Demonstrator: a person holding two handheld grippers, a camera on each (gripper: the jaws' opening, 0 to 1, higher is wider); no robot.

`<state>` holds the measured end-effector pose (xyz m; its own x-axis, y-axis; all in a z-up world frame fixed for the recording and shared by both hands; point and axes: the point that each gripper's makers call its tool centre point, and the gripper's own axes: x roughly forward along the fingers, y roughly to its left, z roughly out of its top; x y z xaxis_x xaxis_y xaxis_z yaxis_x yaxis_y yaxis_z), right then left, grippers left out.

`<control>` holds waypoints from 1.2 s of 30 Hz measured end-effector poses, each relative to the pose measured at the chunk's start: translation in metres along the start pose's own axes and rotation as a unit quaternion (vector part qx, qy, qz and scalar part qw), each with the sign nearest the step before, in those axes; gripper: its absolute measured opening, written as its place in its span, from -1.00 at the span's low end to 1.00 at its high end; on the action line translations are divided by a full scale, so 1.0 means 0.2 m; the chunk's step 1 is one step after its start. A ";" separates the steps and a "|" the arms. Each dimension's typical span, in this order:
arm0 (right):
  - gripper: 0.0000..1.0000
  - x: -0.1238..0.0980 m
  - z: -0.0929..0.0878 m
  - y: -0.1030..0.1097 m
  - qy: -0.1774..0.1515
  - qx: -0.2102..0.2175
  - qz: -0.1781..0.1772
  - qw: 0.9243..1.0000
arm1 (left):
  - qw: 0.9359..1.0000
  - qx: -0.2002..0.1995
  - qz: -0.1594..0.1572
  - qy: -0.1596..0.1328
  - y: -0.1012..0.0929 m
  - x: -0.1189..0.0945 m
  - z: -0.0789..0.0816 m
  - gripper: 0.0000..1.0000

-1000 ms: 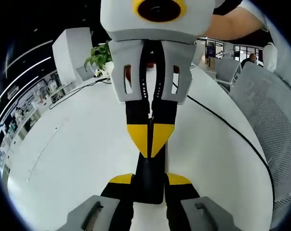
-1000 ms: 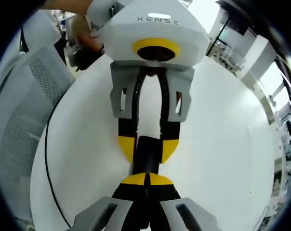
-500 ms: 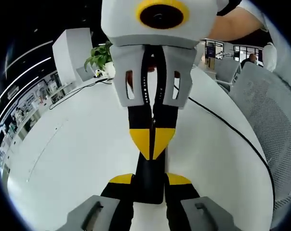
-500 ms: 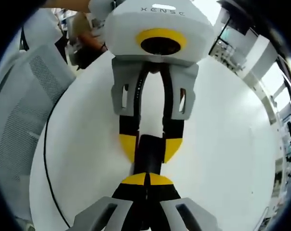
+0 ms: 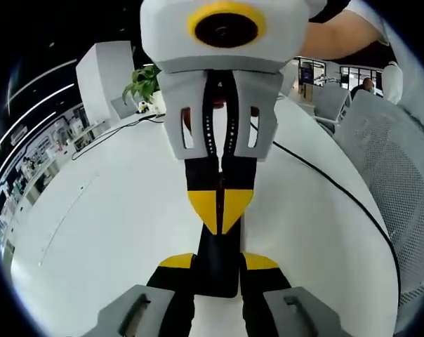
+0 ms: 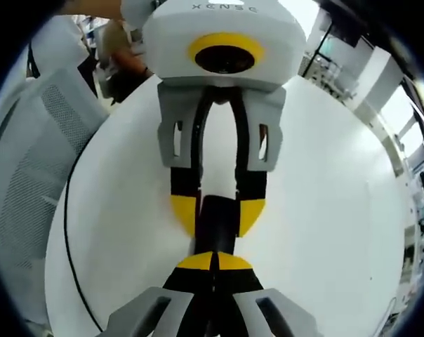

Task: Press the specified remote control buttons in sequence, fully releasing each button before pressing the next.

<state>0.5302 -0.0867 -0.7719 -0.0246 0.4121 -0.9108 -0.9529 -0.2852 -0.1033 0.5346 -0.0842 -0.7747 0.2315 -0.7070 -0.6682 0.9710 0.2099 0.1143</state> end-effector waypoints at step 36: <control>-1.00 0.00 0.00 0.00 0.003 0.024 -0.002 1.000 | 1.000 0.002 0.002 0.004 0.01 0.00 0.00 -0.53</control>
<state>0.5307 -0.0872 -0.7727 -0.0190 0.4083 -0.9126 -0.9665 -0.2410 -0.0877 0.5357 -0.0838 -0.7747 0.2342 -0.7013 -0.6733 0.9705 0.2092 0.1197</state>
